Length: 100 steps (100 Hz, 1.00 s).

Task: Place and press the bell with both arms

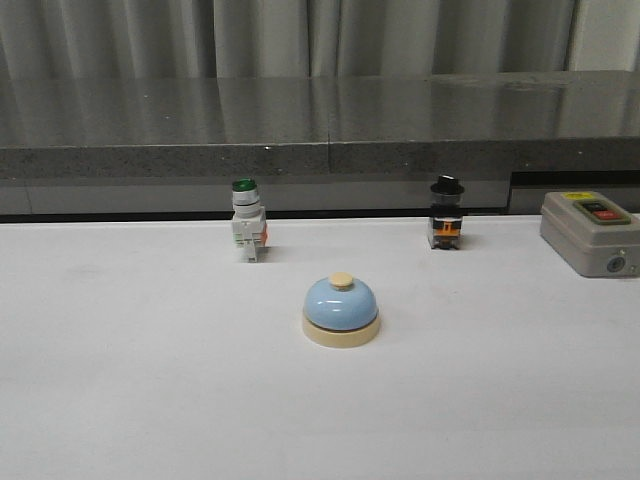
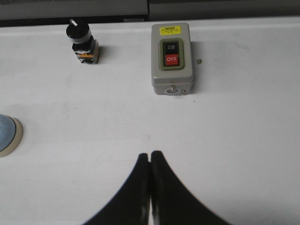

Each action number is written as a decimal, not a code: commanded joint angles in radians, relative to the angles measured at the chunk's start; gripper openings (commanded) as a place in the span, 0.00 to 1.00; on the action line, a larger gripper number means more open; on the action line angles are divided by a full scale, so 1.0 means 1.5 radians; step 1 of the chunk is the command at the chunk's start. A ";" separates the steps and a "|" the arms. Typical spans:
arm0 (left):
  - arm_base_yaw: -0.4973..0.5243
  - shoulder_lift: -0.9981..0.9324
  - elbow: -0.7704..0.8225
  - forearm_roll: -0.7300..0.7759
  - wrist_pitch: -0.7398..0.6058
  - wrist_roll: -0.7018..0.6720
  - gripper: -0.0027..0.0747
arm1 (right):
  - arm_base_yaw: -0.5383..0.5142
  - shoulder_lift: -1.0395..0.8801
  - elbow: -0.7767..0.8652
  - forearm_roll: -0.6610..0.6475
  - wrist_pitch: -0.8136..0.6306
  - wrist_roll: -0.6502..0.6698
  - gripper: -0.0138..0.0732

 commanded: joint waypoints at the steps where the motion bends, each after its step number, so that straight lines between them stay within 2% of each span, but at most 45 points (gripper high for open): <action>1: 0.000 -0.020 0.026 0.000 -0.061 -0.005 0.01 | -0.005 0.015 -0.032 0.009 -0.032 -0.003 0.09; 16: 0.000 -0.020 0.026 0.000 -0.061 -0.005 0.01 | 0.011 0.046 -0.065 0.016 -0.003 -0.003 0.09; 35: 0.000 -0.020 0.026 0.000 -0.061 -0.005 0.01 | 0.087 0.114 -0.127 0.016 0.025 -0.004 0.09; 70: 0.000 -0.020 0.026 0.000 -0.061 -0.005 0.01 | 0.237 0.330 -0.252 0.016 0.024 -0.004 0.09; 100: 0.000 -0.020 0.026 0.000 -0.061 -0.005 0.01 | 0.303 0.509 -0.379 0.016 0.029 -0.004 0.09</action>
